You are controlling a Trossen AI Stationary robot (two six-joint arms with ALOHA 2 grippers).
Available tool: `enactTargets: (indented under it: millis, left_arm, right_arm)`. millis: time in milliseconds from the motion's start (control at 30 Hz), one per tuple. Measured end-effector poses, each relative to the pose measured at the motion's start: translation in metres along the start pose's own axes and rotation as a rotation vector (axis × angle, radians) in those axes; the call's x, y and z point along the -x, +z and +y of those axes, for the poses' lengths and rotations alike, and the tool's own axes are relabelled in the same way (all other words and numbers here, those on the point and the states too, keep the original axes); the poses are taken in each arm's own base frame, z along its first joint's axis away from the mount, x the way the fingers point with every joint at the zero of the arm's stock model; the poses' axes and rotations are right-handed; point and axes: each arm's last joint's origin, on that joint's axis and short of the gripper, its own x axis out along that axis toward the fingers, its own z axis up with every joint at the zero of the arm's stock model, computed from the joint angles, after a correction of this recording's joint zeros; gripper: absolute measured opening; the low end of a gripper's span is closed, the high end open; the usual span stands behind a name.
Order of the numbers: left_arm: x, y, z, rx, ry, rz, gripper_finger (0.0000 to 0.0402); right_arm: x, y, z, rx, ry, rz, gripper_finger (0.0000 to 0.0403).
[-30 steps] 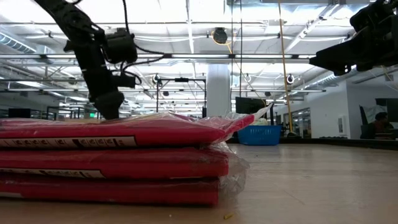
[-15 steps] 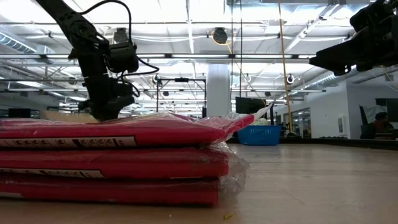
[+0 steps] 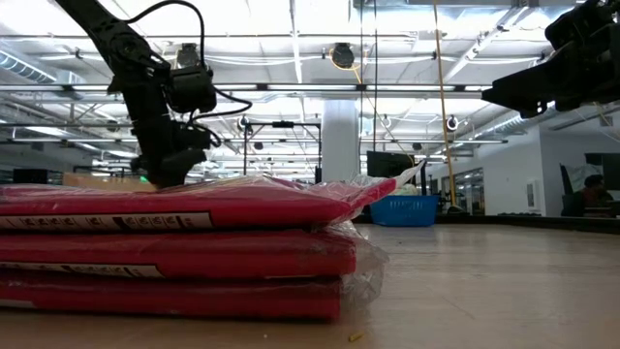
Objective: Pick & Place Food Item
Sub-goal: Adjust the orange bin, then put the green food coloring bottle into the green bin
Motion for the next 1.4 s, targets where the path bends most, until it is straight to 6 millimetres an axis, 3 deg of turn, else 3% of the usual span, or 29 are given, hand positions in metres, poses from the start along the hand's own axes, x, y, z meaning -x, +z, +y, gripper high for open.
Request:
enactTargets:
  millis: [300, 567, 700, 900, 1100, 1267, 1400]
  left_arm:
    - [0.001, 0.014, -0.005, -0.007, -0.092, -0.138, 0.0011]
    - [0.0, 0.014, -0.003, -0.045, -0.081, -0.135, 0.001]
    - [0.001, 0.015, -0.002, -0.054, -0.058, -0.149, 0.0048]
    - [0.001, 0.015, -0.001, -0.01, 0.045, -0.165, 0.0144]
    - [0.001, 0.015, -0.003, -0.055, 0.004, -0.162, 0.0221]
    - [0.005, 0.016, -0.015, -0.17, -0.04, -0.179, 0.0246]
    - [0.02, 0.031, -0.029, -0.199, 0.009, -0.238, 0.0247]
  right_arm:
    - [0.0, 0.0, 0.0, 0.0, 0.0, 0.0, 0.0187]
    - [0.0, 0.0, 0.0, 0.0, 0.0, 0.0, 0.0187]
    - [0.0, 0.0, 0.0, 0.0, 0.0, 0.0, 0.0187]
    - [0.0, 0.0, 0.0, 0.0, 0.0, 0.0, 0.0187]
    - [0.0, 0.0, 0.0, 0.0, 0.0, 0.0, 0.0187]
    - [0.0, 0.0, 0.0, 0.0, 0.0, 0.0, 0.0187]
    - [0.0, 0.0, 0.0, 0.0, 0.0, 0.0, 0.0187]
